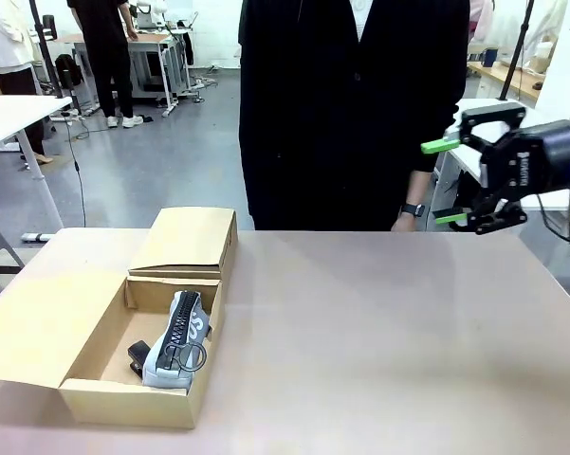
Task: Place items inside the box.
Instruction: Pick up a Pencil pouch or Stapler and place it inside the Mailer Box closest to the robot, then close the lid of the Mailer Box closest to the robot.
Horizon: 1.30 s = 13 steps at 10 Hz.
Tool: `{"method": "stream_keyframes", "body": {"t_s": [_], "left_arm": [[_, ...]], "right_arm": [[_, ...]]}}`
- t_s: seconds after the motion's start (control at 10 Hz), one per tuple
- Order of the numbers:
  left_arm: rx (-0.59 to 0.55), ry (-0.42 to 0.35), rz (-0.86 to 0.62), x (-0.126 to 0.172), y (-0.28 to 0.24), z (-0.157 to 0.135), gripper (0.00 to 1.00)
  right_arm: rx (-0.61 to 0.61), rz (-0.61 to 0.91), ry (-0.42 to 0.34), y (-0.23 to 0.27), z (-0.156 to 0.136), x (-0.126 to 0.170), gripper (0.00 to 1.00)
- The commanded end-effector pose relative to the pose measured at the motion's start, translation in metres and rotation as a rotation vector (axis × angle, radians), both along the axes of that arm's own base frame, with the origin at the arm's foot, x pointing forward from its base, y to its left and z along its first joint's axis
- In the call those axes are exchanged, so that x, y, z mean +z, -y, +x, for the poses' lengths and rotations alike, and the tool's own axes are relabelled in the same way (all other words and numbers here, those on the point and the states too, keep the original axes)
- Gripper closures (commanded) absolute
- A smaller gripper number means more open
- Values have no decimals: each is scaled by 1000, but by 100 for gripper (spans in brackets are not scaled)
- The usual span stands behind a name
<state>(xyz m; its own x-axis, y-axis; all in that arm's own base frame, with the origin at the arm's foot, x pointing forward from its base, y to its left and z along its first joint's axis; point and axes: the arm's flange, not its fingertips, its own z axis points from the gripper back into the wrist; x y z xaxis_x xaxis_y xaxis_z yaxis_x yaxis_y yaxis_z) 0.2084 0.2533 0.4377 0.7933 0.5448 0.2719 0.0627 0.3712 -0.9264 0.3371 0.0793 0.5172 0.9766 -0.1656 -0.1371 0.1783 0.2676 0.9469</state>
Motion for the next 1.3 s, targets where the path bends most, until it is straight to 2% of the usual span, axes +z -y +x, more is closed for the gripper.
{"method": "stream_keyframes", "body": {"t_s": [0.0,0.1,0.2,1.1,1.2], "left_arm": [[1,28,-7,1,0,0,0],[1,28,-7,1,0,0,0],[1,28,-7,1,0,0,0],[1,28,-7,1,0,0,0],[0,0,0,0,0,0,0]], "right_arm": [[55,106,-97,27,-28,-17,0],[-8,49,-121,34,-29,-27,0],[8,47,-36,15,-9,-9,0],[8,47,-36,15,-9,-9,0],[8,47,-36,15,-9,-9,0]]}}
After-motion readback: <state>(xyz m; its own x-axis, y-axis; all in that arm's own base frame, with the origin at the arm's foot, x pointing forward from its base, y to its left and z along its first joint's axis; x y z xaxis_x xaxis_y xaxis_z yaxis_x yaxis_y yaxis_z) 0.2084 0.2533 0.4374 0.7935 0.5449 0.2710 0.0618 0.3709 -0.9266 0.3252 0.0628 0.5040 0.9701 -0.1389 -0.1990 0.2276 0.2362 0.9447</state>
